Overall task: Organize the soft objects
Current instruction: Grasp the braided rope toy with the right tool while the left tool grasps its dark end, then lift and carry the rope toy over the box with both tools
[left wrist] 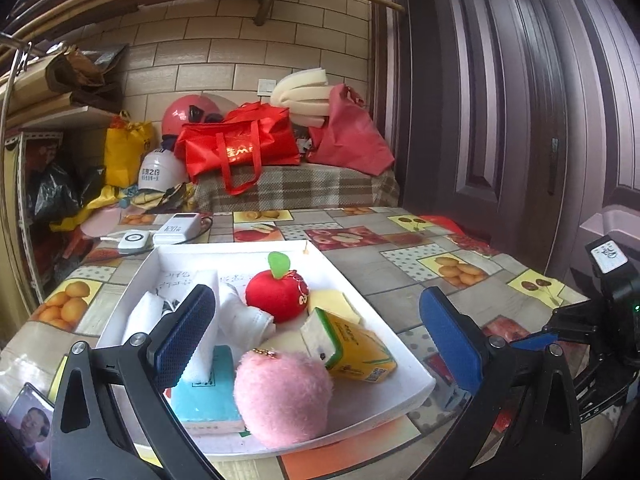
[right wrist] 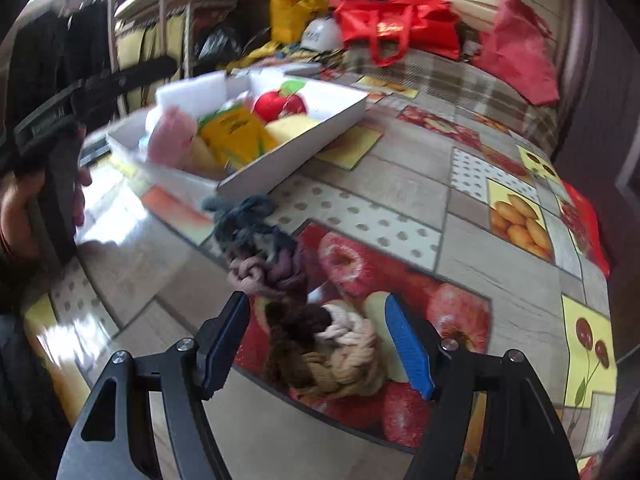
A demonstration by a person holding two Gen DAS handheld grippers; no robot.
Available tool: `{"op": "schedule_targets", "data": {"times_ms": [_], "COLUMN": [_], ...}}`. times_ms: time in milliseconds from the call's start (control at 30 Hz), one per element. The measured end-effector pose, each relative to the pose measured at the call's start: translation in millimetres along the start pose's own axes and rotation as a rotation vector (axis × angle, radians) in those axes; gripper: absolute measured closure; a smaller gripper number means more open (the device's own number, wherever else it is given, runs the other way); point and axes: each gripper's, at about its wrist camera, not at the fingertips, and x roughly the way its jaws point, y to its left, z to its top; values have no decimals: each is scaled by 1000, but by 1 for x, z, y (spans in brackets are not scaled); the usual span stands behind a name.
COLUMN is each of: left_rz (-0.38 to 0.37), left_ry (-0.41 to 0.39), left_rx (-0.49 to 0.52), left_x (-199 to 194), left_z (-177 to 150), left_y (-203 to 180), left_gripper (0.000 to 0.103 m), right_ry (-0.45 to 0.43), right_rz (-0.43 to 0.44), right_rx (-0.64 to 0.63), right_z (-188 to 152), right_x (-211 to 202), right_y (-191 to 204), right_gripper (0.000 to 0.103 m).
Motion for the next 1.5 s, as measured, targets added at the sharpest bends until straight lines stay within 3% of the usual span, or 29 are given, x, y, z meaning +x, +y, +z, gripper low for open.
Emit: {"op": "schedule_targets", "data": {"times_ms": [100, 300, 367, 433, 500, 567, 700, 833, 1033, 1133, 1167, 1200, 1300, 1500], "left_rz": [-18, -42, -62, -142, -276, -388, -460, -470, -374, -351, -350, -354, -413, -406], "left_ry": [4, 22, 29, 58, 97, 131, 211, 316, 421, 471, 491, 509, 564, 535], "left_rx": [-4, -27, -25, -30, -24, 39, 224, 340, 506, 560, 571, 575, 506, 509], "left_x": [0, 3, 3, 6, 10, 10, 17, 37, 59, 65, 66, 68, 71, 64], "left_z": [1, 1, 0, 0, -1, -2, -6, -15, -34, -44, -47, -49, -47, -48], "left_y": [0, 2, 1, -2, -10, -27, -77, -115, -151, -160, -162, -162, -158, -160], "left_gripper": [0, 0, 0, 0, 0, 0, 0, 1, 2, 15, 25, 43, 73, 81], "right_ry": [37, 34, 23, -3, -40, -63, -97, -117, -143, -145, -145, -145, -148, -163], "right_rz": [-13, 13, -14, -37, -40, -29, -2, 23, 65, 69, 68, 67, 68, 66], "right_rx": [-3, 15, 44, 111, 195, 267, 300, 322, 376, 359, 353, 347, 348, 365], "right_z": [-1, -15, -19, -20, -19, -21, -22, -24, -28, -27, -27, -27, -27, -29], "right_x": [7, -2, -6, -10, -16, -18, -24, -28, -30, -31, -31, -31, -32, -35], "right_y": [-1, -15, -24, -40, -59, -73, -77, -84, -95, -93, -91, -91, -91, -95], "right_gripper": [36, 64, 65, 66, 66, 65, 65, 65, 65, 65, 65, 65, 65, 65]}}
